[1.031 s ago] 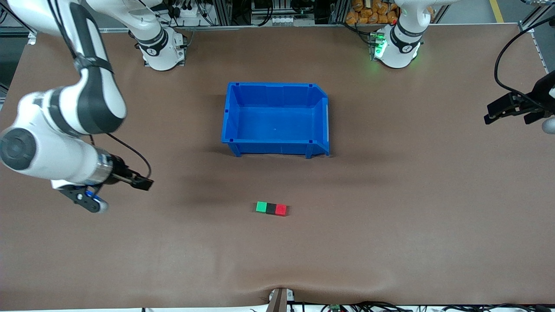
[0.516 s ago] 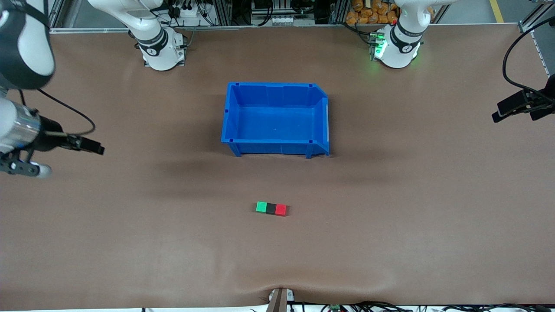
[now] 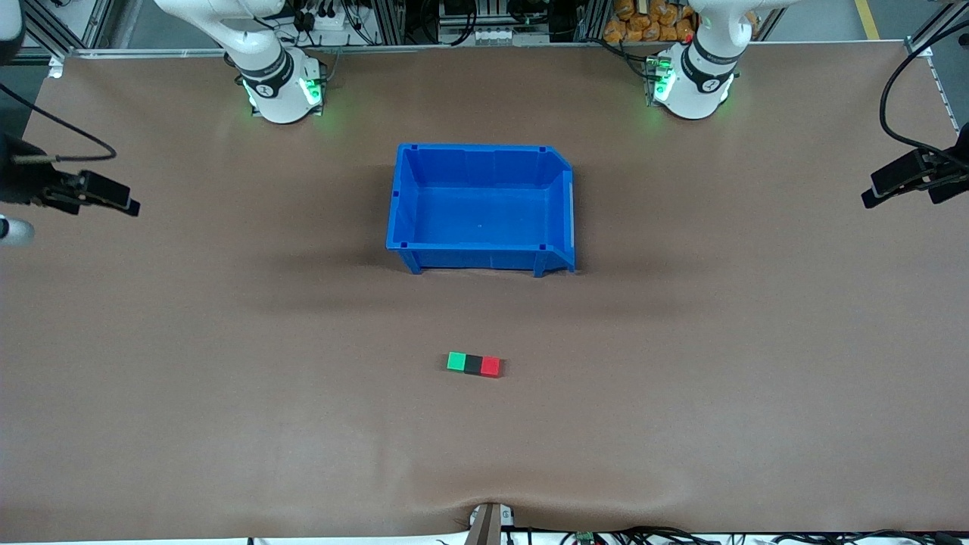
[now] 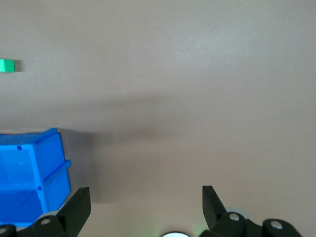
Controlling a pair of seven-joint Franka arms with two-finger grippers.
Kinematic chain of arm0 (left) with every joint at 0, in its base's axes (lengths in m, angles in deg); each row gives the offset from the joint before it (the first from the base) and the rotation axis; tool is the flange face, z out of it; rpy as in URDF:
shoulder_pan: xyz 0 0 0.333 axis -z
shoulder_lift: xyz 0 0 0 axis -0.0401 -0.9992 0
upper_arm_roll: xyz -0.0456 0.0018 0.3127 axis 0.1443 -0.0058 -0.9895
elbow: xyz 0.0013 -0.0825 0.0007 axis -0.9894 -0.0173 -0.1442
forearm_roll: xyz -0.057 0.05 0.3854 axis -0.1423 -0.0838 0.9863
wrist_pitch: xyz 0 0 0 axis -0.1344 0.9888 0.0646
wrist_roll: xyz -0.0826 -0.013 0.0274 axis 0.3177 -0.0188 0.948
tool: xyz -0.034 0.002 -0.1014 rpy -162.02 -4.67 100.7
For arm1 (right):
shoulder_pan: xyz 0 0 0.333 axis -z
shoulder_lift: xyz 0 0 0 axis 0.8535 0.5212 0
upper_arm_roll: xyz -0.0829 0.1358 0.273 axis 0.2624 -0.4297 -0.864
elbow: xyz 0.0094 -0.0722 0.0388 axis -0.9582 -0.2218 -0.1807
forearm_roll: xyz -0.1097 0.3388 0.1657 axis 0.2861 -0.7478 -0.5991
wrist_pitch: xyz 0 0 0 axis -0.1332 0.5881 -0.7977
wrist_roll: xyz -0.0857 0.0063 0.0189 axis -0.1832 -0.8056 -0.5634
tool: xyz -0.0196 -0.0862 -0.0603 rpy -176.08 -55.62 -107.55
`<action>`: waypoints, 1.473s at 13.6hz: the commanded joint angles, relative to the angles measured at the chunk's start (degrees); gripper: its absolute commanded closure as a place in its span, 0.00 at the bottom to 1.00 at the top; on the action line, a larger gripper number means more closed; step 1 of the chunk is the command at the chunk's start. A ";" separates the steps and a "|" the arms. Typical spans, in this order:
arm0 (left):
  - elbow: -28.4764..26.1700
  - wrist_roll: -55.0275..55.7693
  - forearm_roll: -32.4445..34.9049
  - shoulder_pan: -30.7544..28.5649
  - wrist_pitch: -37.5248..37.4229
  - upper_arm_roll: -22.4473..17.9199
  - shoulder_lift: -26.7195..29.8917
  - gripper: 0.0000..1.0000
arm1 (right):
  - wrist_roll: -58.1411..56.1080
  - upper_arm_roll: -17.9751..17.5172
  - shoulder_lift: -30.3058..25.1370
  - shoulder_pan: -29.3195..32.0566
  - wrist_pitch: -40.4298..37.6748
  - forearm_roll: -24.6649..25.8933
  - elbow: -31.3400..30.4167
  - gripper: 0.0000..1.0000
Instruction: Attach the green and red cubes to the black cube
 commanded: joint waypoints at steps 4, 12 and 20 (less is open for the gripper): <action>0.68 0.98 1.05 -0.12 -1.05 0.59 0.27 0.00 | -0.76 -2.12 -4.50 0.83 -2.40 3.07 -2.41 0.00; 1.21 1.41 0.97 -0.39 -1.05 0.07 -0.17 0.00 | -0.76 -1.85 -4.16 0.30 -2.23 4.47 -2.14 0.00; 1.30 1.50 1.23 -0.13 -1.05 0.15 -0.17 0.00 | -0.59 -2.03 -3.80 0.04 -2.05 5.35 -1.00 0.00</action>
